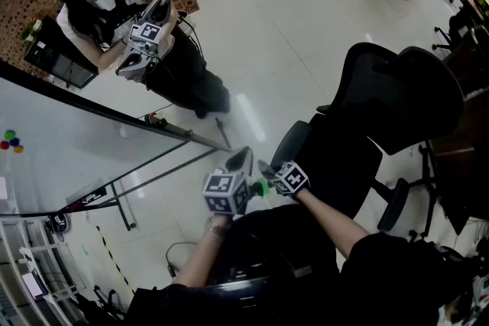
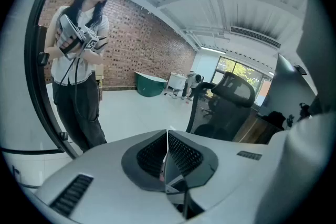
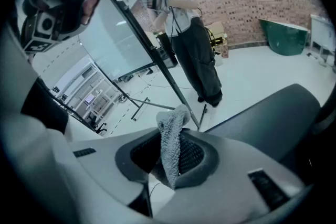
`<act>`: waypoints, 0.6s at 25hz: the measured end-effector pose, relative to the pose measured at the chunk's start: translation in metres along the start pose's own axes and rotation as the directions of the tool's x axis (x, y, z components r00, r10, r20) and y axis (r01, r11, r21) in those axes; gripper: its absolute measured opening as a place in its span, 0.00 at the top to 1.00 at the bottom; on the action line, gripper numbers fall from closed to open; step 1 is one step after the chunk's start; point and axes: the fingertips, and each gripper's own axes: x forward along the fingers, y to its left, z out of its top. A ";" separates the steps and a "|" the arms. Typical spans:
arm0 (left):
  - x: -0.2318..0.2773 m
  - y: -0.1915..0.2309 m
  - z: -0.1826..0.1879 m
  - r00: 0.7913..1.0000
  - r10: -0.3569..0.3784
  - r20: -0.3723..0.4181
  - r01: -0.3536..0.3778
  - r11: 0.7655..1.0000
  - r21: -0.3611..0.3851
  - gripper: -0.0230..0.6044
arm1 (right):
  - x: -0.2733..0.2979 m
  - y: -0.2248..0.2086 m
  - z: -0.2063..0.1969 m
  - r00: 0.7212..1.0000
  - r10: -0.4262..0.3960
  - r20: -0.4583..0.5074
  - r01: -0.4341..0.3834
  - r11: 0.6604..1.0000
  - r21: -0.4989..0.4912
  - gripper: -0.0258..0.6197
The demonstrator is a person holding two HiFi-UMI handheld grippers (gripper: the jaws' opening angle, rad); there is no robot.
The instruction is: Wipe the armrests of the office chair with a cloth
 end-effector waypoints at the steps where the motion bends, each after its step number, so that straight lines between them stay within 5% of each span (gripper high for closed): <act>1: -0.001 0.001 0.002 1.000 -0.003 0.005 0.003 1.000 0.001 0.94 | -0.009 -0.001 0.009 0.999 0.001 0.054 -0.002 1.000 0.023 0.87; 4: -0.003 0.004 0.007 1.000 -0.010 0.015 0.010 1.000 0.005 0.94 | -0.046 -0.031 0.040 0.975 -0.064 0.214 0.044 0.994 0.097 0.87; 8: -0.008 0.006 0.003 1.000 -0.006 0.007 0.006 1.000 0.004 0.94 | -0.116 -0.128 0.070 0.900 -0.273 0.339 0.198 0.950 0.240 0.87; 11: -0.014 0.009 0.001 1.000 0.010 0.001 -0.010 1.000 0.004 0.94 | -0.140 -0.188 0.070 0.874 -0.381 0.303 0.283 0.904 0.320 0.87; 15: -0.025 0.014 -0.003 0.999 0.035 -0.004 -0.035 0.999 0.004 0.94 | -0.129 -0.228 0.046 0.854 -0.507 0.115 0.440 0.824 0.358 0.87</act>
